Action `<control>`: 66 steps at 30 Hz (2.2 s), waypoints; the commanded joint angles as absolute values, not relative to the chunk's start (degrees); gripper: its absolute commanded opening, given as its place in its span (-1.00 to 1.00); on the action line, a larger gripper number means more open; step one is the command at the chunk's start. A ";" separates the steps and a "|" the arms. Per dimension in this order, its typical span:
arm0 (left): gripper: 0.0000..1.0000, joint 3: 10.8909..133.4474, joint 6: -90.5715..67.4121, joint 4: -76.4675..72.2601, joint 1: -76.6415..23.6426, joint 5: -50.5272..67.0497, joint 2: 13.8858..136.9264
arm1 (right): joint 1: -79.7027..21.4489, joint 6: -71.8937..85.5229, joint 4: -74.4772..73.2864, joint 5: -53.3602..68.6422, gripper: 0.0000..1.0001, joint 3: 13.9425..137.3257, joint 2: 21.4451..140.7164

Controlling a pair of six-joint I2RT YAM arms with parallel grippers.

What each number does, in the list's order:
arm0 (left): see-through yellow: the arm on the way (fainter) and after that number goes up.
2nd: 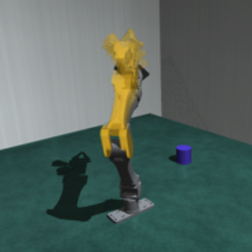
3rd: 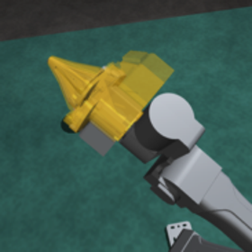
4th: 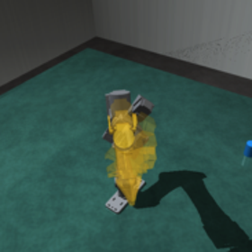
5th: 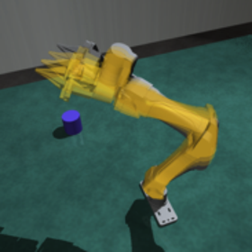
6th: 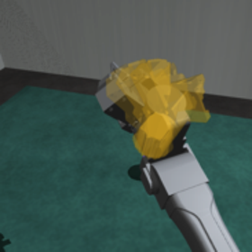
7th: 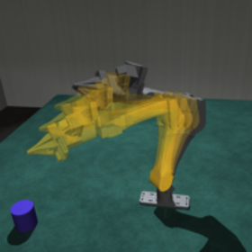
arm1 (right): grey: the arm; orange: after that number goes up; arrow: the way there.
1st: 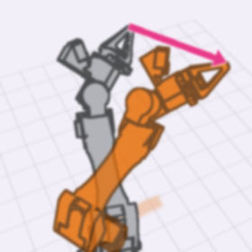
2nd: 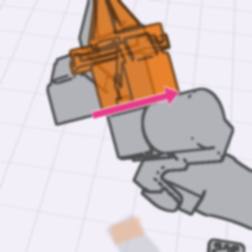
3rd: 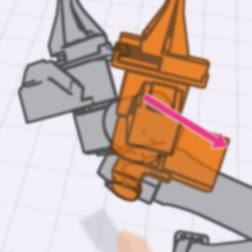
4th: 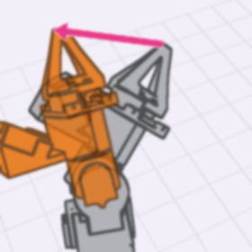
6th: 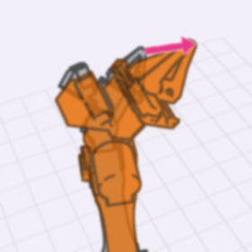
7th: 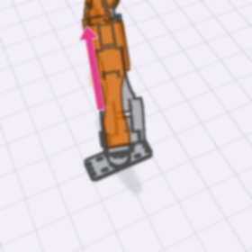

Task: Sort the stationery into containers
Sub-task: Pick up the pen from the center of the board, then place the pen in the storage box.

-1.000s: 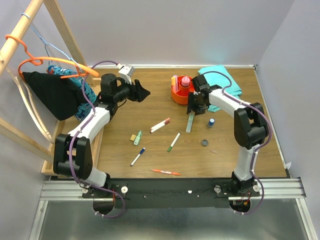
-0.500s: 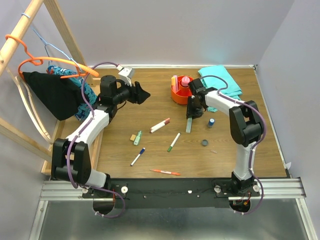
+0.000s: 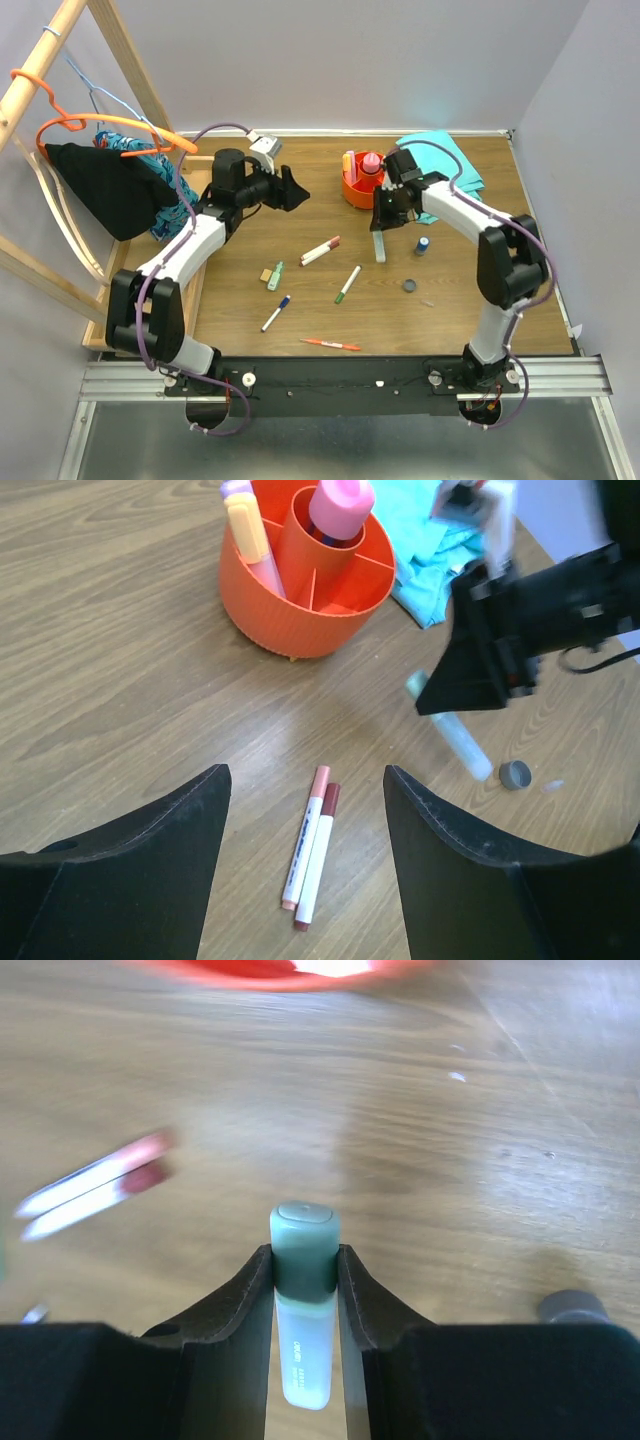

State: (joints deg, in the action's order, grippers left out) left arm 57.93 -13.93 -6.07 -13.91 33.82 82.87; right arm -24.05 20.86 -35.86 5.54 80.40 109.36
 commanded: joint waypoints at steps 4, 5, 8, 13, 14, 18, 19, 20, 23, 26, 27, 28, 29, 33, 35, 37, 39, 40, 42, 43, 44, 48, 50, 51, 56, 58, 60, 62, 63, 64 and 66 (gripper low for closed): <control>0.43 65.30 -11.34 -0.62 -15.12 32.61 89.12 | -25.14 8.62 -27.78 20.29 -0.88 82.17 96.34; 0.44 66.26 -10.82 -0.18 -15.20 32.61 89.82 | -25.40 7.74 -25.69 21.00 -0.88 82.35 95.81; 0.44 67.76 -10.81 -0.09 -15.29 32.70 90.70 | -26.01 4.23 -17.36 22.85 -0.88 81.04 93.00; 0.45 68.47 -9.93 1.58 -15.64 32.87 91.14 | -26.37 -2.02 -5.82 20.49 -0.87 82.00 95.17; 0.45 68.38 -9.84 1.84 -15.73 32.87 91.06 | -26.37 -2.63 -3.19 20.04 -0.87 83.39 96.06; 0.53 67.59 -9.49 2.46 -15.73 33.05 90.62 | -26.45 -4.13 4.45 18.28 -0.87 85.42 101.24; 0.53 67.41 -9.32 2.63 -15.73 33.39 90.62 | -26.37 -4.39 5.53 18.11 -0.87 85.78 102.03; 0.53 67.24 -9.23 2.90 -15.73 33.31 90.44 | -26.37 -4.48 7.36 17.84 -0.87 86.22 103.96; 0.53 66.80 -8.88 3.25 -15.73 33.31 90.26 | -26.37 -4.66 9.49 16.79 -0.87 87.80 106.60; 0.53 66.45 -9.31 3.34 -15.73 33.49 90.26 | -26.37 -5.27 12.47 15.30 -0.87 88.33 109.33; 0.53 66.45 -9.23 3.25 -15.65 33.75 90.35 | -26.37 -6.23 13.96 15.03 -0.87 88.33 110.38; 0.53 66.36 -9.23 3.25 -15.73 33.92 90.35 | -26.37 -6.68 14.76 14.51 -0.87 88.24 110.83; 0.53 66.18 -9.32 3.08 -15.73 34.01 90.35 | -26.37 -7.03 15.81 14.15 -0.87 87.81 111.18; 0.54 66.01 -9.84 2.81 -15.73 34.45 90.88 | -26.37 -8.70 20.91 11.96 -0.88 87.45 113.29; 0.54 65.92 -9.84 2.64 -15.73 34.54 91.05 | -26.37 -8.79 20.92 11.60 -0.88 87.98 114.52; 0.53 65.74 -9.93 2.46 -15.73 34.54 91.14 | -26.28 -8.96 21.09 11.60 -0.88 88.07 115.05; 0.54 65.74 -10.02 2.55 -15.65 34.45 91.23 | -26.28 -9.14 21.09 11.78 -0.88 87.72 115.57; 0.53 65.66 -10.11 2.46 -15.73 34.54 91.40 | -26.37 -9.23 20.92 11.86 -0.88 87.63 115.75; 0.54 65.65 -10.19 2.46 -15.73 34.54 91.58 | -26.28 -9.23 20.83 11.69 -0.88 87.19 116.19; 0.54 65.74 -10.20 2.46 -15.73 34.54 91.76 | -26.37 -9.14 20.83 11.60 -0.88 86.75 116.28; 0.54 65.74 -10.28 2.37 -15.73 34.54 91.84 | -26.28 -9.14 21.00 10.99 -0.88 86.31 116.28; 0.54 66.35 -10.28 2.11 -15.73 34.80 92.55 | -26.37 -9.49 22.58 9.84 -0.88 84.03 116.28; 0.54 66.62 -10.28 2.20 -15.73 34.89 92.72 | -26.28 -9.49 22.68 9.41 -0.88 83.06 116.19; 0.53 66.88 -10.20 2.28 -15.73 34.81 92.99 | -26.37 -9.32 22.68 9.32 -0.88 82.80 116.19; 0.60 67.85 -9.85 5.09 -15.73 31.91 94.04 | -26.37 -9.32 22.76 9.05 -0.87 80.95 115.58; 0.61 67.76 -8.53 5.62 -15.73 30.77 93.96 | -26.28 -9.32 22.76 9.05 -0.79 80.16 115.31; 0.61 67.59 -7.65 6.41 -15.82 30.15 93.96 | -26.28 -9.49 22.50 8.79 -0.57 79.81 114.87; 0.61 67.41 -6.16 7.11 -15.91 29.62 93.78 | -26.28 -9.41 21.71 8.61 -0.39 79.72 114.52; 0.61 67.15 -5.89 7.38 -16.00 29.53 93.78 | -26.28 -9.23 21.01 8.70 -0.32 79.54 114.00; 0.61 66.97 -5.37 7.47 -15.91 29.44 93.69 | -26.37 -9.05 20.74 8.70 -0.30 79.28 113.65; 0.61 66.71 -4.66 7.82 -16.00 29.44 93.43 | -26.28 -8.44 19.78 9.23 -0.27 78.93 112.25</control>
